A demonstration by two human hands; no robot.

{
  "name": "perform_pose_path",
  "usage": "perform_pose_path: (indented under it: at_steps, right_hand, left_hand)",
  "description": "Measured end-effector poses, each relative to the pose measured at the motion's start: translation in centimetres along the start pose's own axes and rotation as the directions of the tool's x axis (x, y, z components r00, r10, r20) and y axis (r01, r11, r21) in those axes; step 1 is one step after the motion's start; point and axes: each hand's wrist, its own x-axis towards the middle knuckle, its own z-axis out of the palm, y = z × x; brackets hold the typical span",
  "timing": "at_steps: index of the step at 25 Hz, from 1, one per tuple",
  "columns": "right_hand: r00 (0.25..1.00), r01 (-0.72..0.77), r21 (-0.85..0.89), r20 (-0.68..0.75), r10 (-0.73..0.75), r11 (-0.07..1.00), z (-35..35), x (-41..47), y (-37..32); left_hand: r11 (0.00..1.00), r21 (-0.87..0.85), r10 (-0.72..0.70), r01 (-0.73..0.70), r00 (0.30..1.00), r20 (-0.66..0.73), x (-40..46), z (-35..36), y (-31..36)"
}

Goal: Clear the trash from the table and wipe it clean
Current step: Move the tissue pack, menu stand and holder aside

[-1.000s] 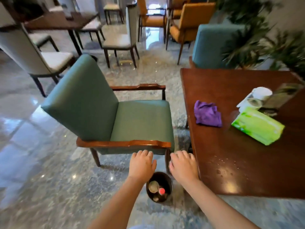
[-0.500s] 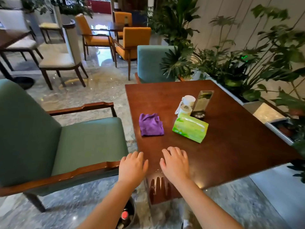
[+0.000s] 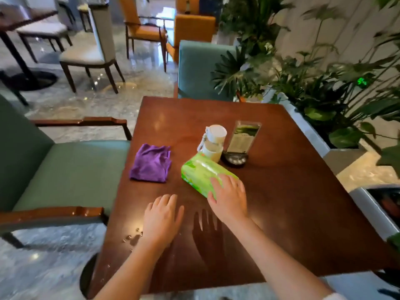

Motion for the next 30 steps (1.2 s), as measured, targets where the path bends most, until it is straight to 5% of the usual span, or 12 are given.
perform_pose_path:
  at_steps: [6,15,25,30]
  right_hand:
    - [0.999,0.023,0.051,0.031,-0.025,0.998,0.7,-0.2,11.4]
    - [0.977,0.149,0.212,0.119,-0.177,0.966,4.2,2.9,14.7]
    - [0.672,0.502,0.351,0.418,-0.612,0.791,7.8,9.7,10.0]
    - [0.635,0.546,0.341,0.427,-0.644,0.765,7.7,10.5,10.1]
  left_hand:
    - [0.998,-0.045,-0.04,0.047,0.989,0.144,0.2,5.2,11.1]
    - [0.97,-0.057,0.236,-0.234,0.877,0.419,1.4,14.4,15.6]
    - [0.968,-0.023,0.237,-0.248,0.888,0.393,0.9,16.3,15.4]
    - [0.968,-0.018,0.237,-0.251,0.885,0.402,0.9,16.4,15.3]
